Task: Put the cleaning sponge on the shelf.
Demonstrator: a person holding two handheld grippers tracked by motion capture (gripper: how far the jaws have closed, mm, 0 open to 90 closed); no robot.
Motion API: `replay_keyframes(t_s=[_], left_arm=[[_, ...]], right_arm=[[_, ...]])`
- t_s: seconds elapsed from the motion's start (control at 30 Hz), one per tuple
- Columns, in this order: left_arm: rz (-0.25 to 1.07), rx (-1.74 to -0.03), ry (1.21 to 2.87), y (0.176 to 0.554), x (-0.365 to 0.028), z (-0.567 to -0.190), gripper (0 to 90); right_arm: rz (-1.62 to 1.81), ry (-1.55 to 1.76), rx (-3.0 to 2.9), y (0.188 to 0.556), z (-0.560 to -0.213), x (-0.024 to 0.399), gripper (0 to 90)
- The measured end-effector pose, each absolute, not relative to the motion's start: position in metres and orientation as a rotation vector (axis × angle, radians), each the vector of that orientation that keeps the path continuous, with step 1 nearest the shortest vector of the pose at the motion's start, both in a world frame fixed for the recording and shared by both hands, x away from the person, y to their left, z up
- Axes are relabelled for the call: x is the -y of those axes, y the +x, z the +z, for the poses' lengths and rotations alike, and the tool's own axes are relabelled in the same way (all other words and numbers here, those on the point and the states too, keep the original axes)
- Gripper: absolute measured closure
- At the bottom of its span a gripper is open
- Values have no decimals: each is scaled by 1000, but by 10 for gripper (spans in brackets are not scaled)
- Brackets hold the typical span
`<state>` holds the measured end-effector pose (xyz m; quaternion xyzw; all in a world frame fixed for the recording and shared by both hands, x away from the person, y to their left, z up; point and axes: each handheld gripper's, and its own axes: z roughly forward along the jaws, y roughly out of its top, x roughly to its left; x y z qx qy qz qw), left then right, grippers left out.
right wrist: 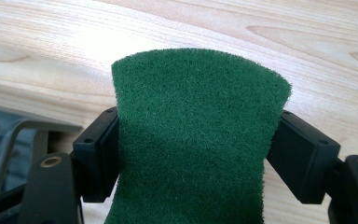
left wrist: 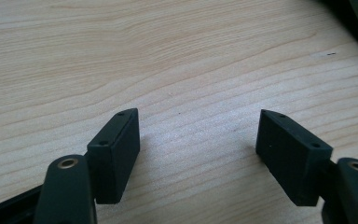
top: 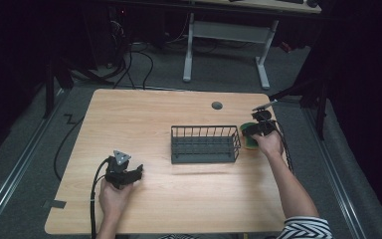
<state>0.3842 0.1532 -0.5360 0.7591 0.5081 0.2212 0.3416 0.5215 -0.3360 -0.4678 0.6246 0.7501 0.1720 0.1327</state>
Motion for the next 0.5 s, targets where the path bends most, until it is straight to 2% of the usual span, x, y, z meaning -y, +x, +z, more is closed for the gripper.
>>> replay_keyframes(t_s=[0.23, 0.5], left_arm=[[573, -1321, 1975, 384, -153, -536, 308], [573, -1321, 1975, 384, -153, -536, 308]], right_arm=[[524, 1795, -2168, 507, -462, 344, 254], [582, 1727, -2151, 490, -439, 344, 255]])
